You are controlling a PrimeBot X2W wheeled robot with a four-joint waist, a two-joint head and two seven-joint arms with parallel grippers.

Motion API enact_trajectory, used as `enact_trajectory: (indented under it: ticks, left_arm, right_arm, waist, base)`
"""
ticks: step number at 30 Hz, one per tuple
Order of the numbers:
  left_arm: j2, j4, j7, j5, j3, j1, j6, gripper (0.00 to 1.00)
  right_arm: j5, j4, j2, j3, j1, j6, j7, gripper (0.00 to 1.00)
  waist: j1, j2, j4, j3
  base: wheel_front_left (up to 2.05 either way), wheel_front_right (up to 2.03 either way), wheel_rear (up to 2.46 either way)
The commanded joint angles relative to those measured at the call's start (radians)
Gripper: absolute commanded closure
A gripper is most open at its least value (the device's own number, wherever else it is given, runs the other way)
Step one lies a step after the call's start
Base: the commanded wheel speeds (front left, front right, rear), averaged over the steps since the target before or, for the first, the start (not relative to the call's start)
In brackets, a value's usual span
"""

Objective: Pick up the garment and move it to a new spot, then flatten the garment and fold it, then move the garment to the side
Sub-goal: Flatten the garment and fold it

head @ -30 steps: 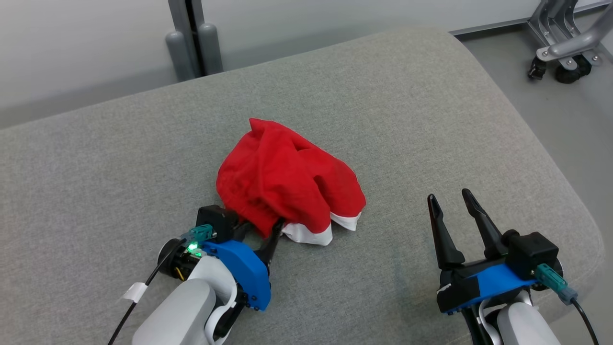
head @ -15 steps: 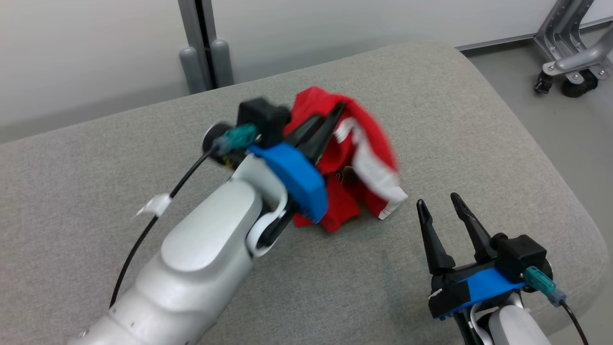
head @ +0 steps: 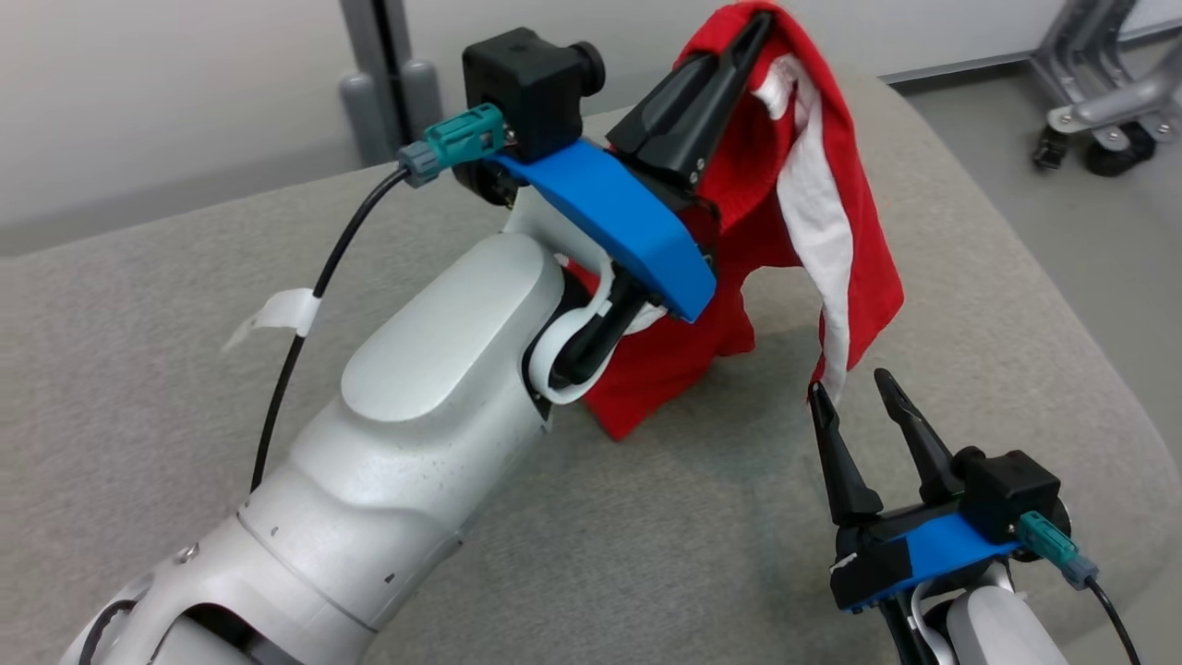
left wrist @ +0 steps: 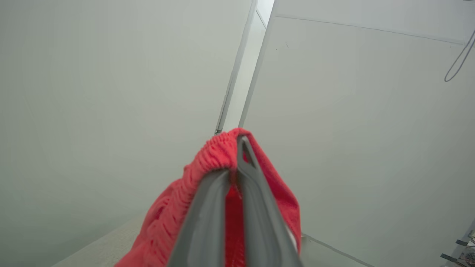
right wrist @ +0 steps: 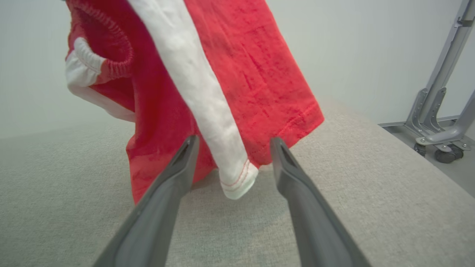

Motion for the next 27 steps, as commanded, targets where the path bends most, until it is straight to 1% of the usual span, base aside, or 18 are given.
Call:
enact_trajectory:
  ticks: [1,3,5,7,9,11,15,20,24,27]
  left_arm:
    - [0.004,0.018,-0.003,0.001,0.002,0.014,0.000,1.00]
    - [0.012,0.064,0.021,-0.012,-0.010,0.045,0.009,1.00]
    - [0.025,0.104,0.069,-0.045,-0.015,0.084,0.017,1.00]
    - [0.041,0.126,0.107,-0.086,-0.001,0.127,0.029,1.00]
    - [0.055,0.130,0.150,-0.115,-0.006,0.178,0.040,1.00]
    - [0.081,0.120,0.190,-0.131,-0.017,0.224,0.048,1.00]
    - [0.129,0.072,0.272,-0.164,-0.037,0.302,0.065,1.00]
    - [0.197,-0.006,0.337,-0.152,-0.067,0.364,0.117,1.00]
    - [0.264,-0.043,0.350,-0.110,-0.090,0.394,0.178,1.00]
    - [0.301,-0.056,0.351,-0.098,-0.087,0.417,0.226,1.00]
  right_arm:
    - [-0.005,-0.007,-0.003,0.001,-0.010,0.000,-0.003,0.00]
    - [-0.009,-0.010,-0.004,-0.005,-0.013,0.000,-0.003,0.00]
    - [-0.015,-0.014,-0.003,-0.010,-0.016,0.000,-0.003,0.00]
    - [-0.023,-0.015,-0.003,-0.012,-0.018,0.000,-0.003,0.00]
    - [-0.030,-0.013,-0.004,-0.019,-0.018,0.000,-0.003,0.00]
    - [-0.035,-0.010,-0.004,-0.022,-0.018,0.000,-0.003,0.00]
    - [-0.044,-0.006,-0.004,-0.020,-0.022,0.000,-0.003,0.00]
    - [-0.046,-0.001,-0.004,-0.014,-0.023,0.000,-0.003,0.00]
    - [-0.041,0.004,-0.004,-0.006,-0.028,0.000,-0.003,0.00]
    - [-0.039,0.005,-0.004,-0.006,-0.028,0.000,-0.003,0.00]
  waist:
    - [-0.0001,-0.0001,0.029,0.020]
    - [-0.0001,-0.0001,0.067,0.030]
    - [-0.0001,-0.0001,0.106,0.038]
    - [-0.0001,-0.0001,0.145,0.042]
    - [-0.0001,-0.0001,0.184,0.043]
    - [-0.0001,-0.0001,0.220,0.041]
    - [-0.0001,-0.0001,0.278,0.034]
    - [-0.0001,-0.0001,0.316,0.028]
    - [-0.0001,-0.0001,0.320,0.021]
    - [-0.0001,-0.0001,0.312,0.014]
  base:
    - [0.00,0.00,0.00]
    - [0.00,0.00,0.00]
    - [0.00,0.00,0.00]
    - [0.00,0.00,0.00]
    - [0.00,0.00,0.00]
    - [0.00,0.00,0.00]
    - [0.00,0.00,0.00]
    - [0.00,0.00,0.00]
    - [0.00,0.00,0.00]
    - [0.00,0.00,0.00]
